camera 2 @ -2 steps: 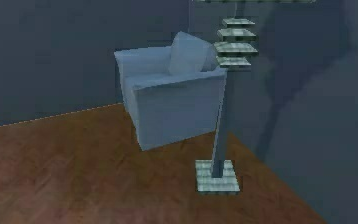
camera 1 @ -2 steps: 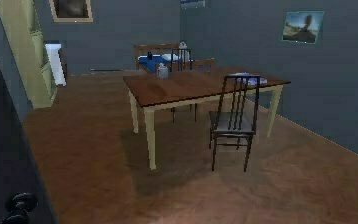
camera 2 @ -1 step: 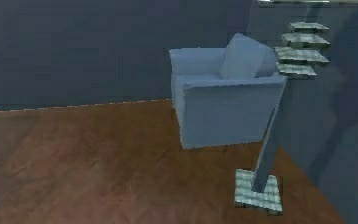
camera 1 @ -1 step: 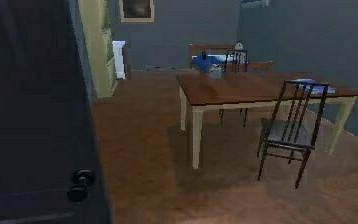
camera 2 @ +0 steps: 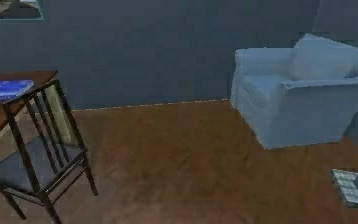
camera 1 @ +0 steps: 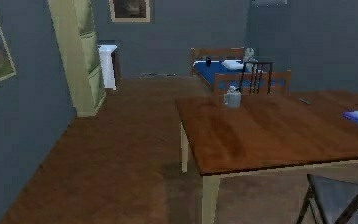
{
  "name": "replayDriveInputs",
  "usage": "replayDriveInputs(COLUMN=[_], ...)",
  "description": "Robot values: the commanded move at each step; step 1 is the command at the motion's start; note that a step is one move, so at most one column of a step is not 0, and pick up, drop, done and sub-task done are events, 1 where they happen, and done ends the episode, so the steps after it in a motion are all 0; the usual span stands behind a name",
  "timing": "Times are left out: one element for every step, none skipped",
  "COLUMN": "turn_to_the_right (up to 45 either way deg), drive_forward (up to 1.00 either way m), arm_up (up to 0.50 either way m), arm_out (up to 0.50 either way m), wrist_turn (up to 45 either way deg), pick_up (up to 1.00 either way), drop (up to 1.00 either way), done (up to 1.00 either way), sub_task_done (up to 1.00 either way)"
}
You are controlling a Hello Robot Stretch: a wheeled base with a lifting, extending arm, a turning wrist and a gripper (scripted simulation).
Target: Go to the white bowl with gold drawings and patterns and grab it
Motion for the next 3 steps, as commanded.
replayDriveInputs(turn_to_the_right=[-18.0,0.0,3.0], drive_forward=[0.00,0.60,0.00], arm_up=[0.00,0.00,0.00], arm_out=[0.00,0.00,0.00], wrist_turn=[0.0,0.0,0.0], pick_up=[0.00,0.00,0.00], drop=[0.00,0.00,0.00], done=[0.00,0.00,0.00], sub_task_done=[0.00,0.00,0.00])
